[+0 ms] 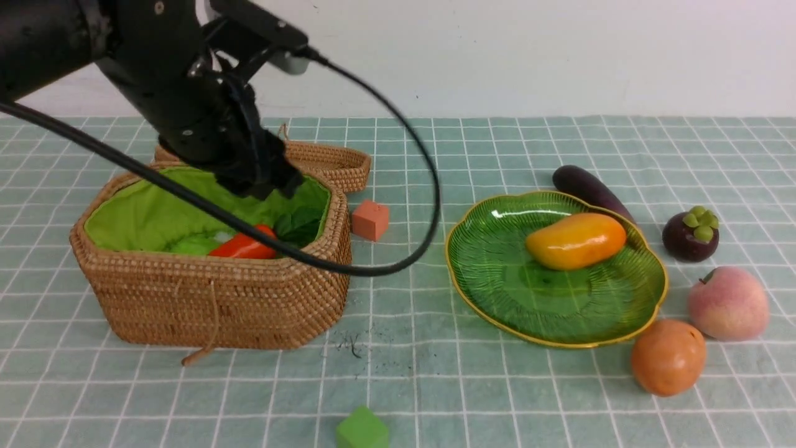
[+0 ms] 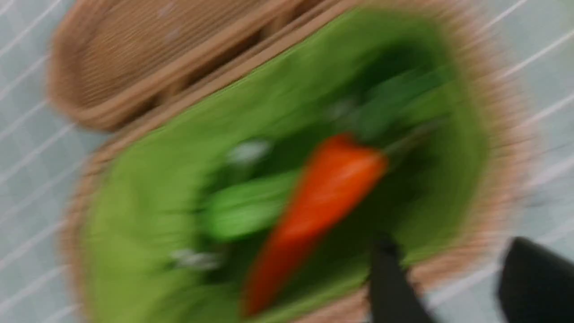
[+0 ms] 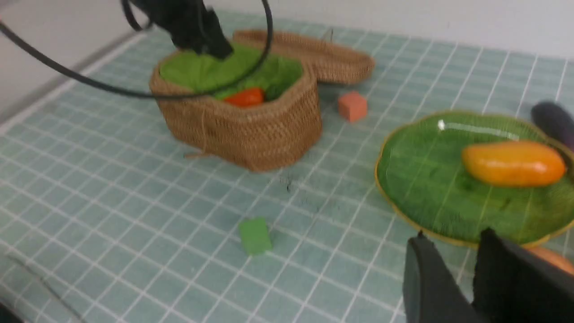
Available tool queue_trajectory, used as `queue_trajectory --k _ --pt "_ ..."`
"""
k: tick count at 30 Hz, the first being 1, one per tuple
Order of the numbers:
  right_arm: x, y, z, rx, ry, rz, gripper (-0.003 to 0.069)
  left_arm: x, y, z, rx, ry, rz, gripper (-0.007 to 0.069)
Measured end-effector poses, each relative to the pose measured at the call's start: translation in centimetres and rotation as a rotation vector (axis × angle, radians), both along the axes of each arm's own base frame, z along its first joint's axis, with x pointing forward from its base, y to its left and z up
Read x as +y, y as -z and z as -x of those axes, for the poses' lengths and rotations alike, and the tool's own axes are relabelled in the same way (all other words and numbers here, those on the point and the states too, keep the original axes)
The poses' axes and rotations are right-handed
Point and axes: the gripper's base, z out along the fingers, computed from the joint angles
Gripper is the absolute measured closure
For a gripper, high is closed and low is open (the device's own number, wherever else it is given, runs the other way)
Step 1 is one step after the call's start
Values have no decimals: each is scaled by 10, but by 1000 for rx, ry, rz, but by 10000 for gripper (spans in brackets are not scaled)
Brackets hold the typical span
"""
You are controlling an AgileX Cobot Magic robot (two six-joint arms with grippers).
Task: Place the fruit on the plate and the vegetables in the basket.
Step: Grab a potato with your left arm and place it in the basket on the left
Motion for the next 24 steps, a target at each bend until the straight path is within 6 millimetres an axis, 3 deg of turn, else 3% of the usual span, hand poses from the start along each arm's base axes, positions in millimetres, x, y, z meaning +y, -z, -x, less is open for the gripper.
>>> queue_trajectory --k 2,3,4,7,8,10,15,19,24 --pt "3 7 -17 101 4 31 479 -14 -19 25 -26 37 72 591" --pt "3 8 -18 112 5 35 479 -13 -21 26 -29 37 75 601" --pt "5 14 -31 185 11 64 480 -21 -32 45 -45 80 106 638" --pt "7 28 -56 326 39 113 476 -27 -48 80 -84 157 151 638" --pt "7 29 -59 343 46 117 476 -28 -46 84 -80 167 153 638" --pt "9 42 -82 446 95 143 476 -26 -48 119 -103 227 208 638" --pt "9 69 -127 625 259 154 451 -7 -18 173 -100 305 292 638" --pt "10 100 -164 794 439 139 372 15 11 210 -147 395 379 638" --pt "12 132 -197 871 567 121 244 35 28 231 -213 445 480 638"
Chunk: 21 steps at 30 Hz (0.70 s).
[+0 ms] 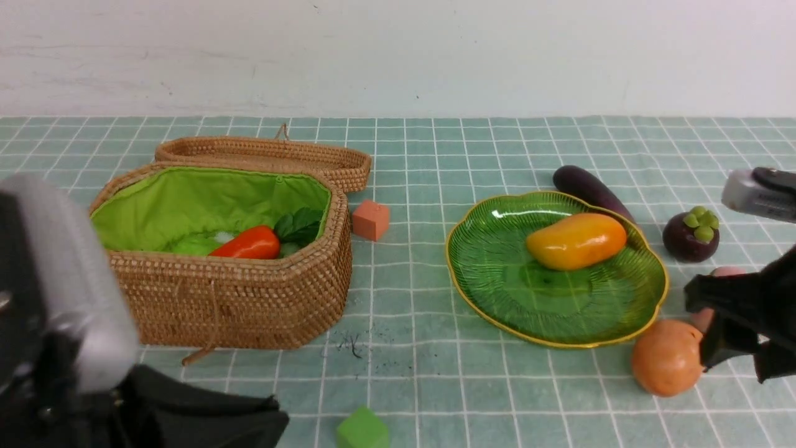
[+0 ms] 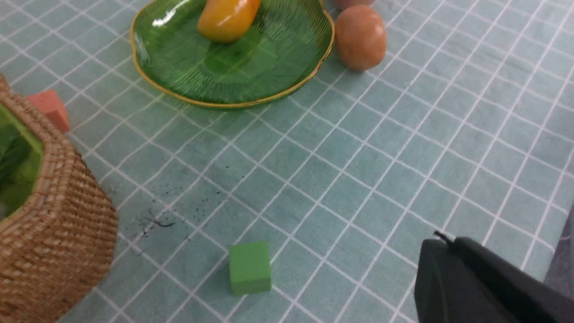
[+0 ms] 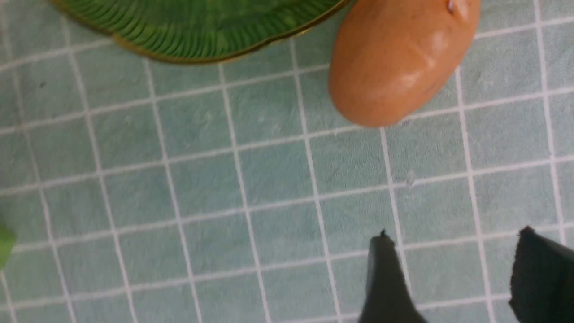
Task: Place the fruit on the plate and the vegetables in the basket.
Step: Grab a potato with your left arm and place it in the basket on the left
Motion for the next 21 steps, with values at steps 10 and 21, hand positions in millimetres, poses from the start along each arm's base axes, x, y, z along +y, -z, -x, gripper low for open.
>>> queue_trajectory --k 10,21 --pt "-9 61 -61 -14 186 -30 65 14 6 10 -21 0 55 638" --pt "-20 80 -78 -4 228 -32 83 14 5 10 -14 2 69 638"
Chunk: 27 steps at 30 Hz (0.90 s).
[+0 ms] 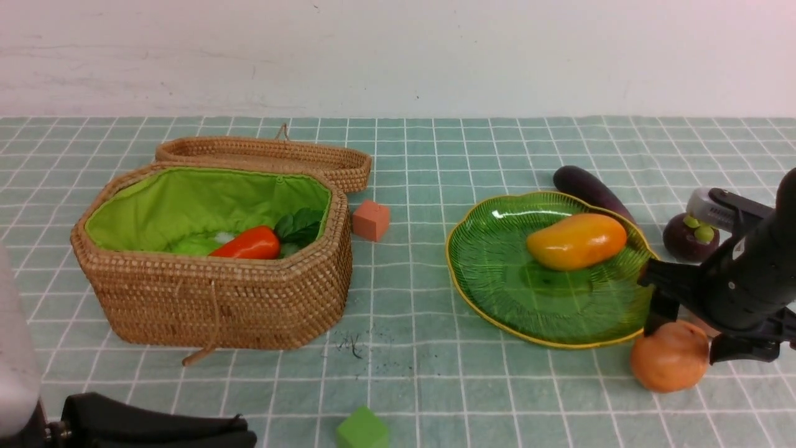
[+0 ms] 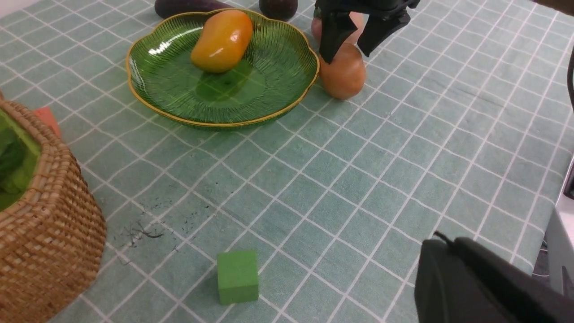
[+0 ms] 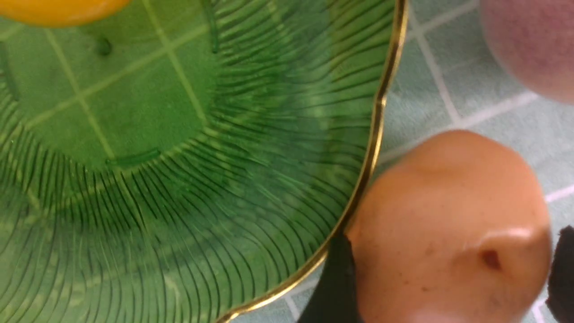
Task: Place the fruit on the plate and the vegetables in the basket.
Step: Grab a potato with your left arm and place it in the basket on the left
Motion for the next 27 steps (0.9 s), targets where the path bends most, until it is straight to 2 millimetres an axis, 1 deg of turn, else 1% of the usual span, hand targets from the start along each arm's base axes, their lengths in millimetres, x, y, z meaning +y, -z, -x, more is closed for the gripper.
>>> queue_trajectory --k 10,27 --pt "1 6 -5 26 -40 6 81 -1 -2 0 -6 3 23 638" --pt "2 1 2 57 -134 30 80 0 -3 -1 -36 0 11 638"
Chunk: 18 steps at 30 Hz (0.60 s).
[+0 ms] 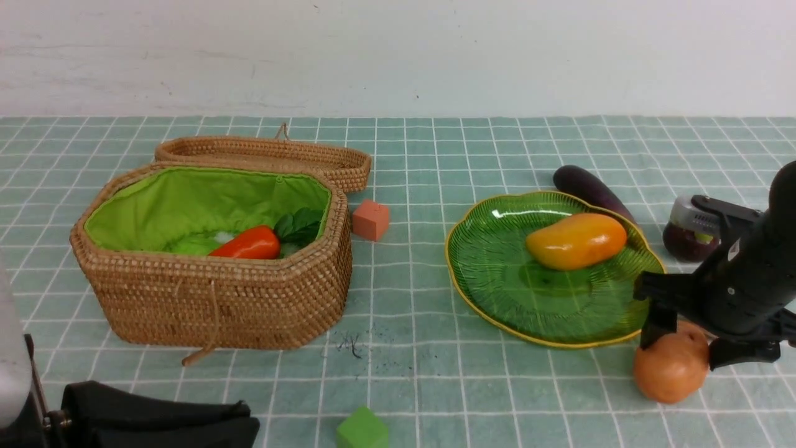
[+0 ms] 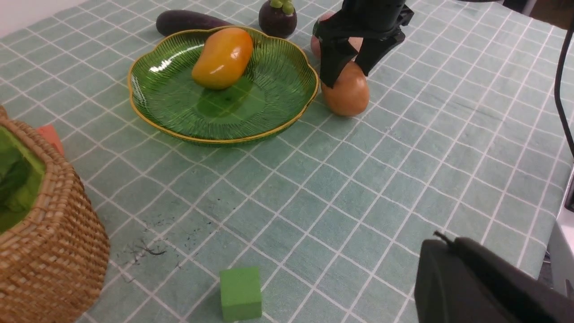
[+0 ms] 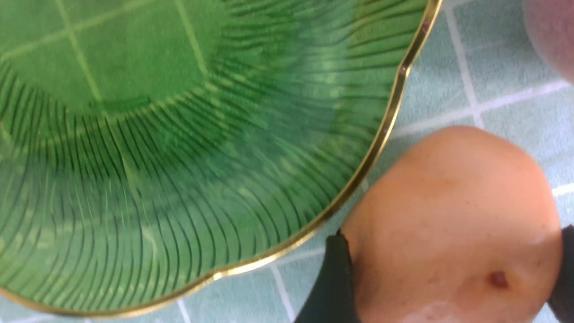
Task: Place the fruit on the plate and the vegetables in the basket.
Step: Grab a potato with your left arm and place it in the basket on the left
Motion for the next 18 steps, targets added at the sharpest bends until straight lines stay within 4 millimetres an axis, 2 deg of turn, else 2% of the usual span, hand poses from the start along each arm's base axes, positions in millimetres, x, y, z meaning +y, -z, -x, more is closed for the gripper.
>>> queue_trajectory --k 9,18 --pt "-9 2 1 35 35 -37 80 0 0 -1 -12 -2 -7 638" --pt "-10 16 -7 60 57 -55 46 0 -1 -1 -20 -1 -3 638"
